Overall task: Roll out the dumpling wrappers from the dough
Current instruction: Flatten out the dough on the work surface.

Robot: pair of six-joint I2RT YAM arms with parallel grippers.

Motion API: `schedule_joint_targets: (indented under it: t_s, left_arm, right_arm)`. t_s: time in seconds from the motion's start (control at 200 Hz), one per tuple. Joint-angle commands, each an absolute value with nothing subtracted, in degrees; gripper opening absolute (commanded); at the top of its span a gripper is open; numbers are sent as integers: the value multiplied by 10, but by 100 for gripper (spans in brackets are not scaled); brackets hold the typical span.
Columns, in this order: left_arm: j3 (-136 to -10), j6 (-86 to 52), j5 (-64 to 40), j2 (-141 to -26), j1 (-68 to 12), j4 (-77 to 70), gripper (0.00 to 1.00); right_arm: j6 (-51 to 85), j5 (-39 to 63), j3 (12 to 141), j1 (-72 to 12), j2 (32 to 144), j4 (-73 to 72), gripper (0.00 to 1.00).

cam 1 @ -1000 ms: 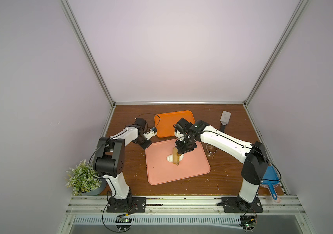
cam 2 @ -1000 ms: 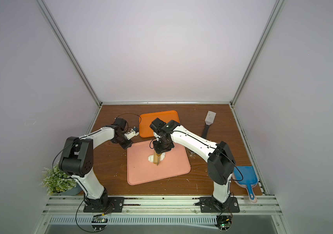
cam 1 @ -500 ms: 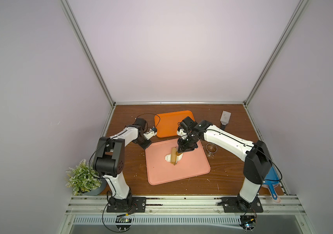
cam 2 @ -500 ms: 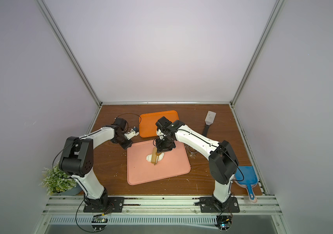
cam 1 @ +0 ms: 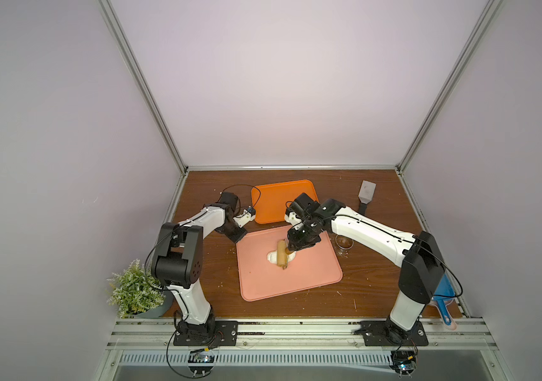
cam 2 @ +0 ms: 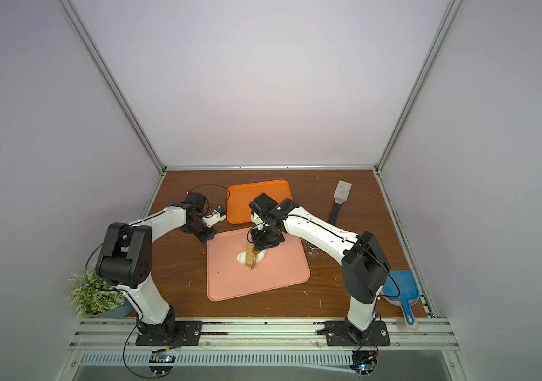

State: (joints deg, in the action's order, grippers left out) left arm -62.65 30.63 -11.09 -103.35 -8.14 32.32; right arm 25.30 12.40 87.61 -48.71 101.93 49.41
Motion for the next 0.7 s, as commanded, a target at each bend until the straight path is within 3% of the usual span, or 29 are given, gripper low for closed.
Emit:
schedule_joint_targets:
  t_s: [0.0, 0.696]
  left_arm:
    - [-579, 307, -97, -1113, -105, 293, 0]
    - [-580, 306, -99, -1114, -105, 293, 0]
  right_arm:
    - [223, 98, 896, -499, 1004, 534, 0]
    - [219, 120, 978, -511, 1033, 572, 0]
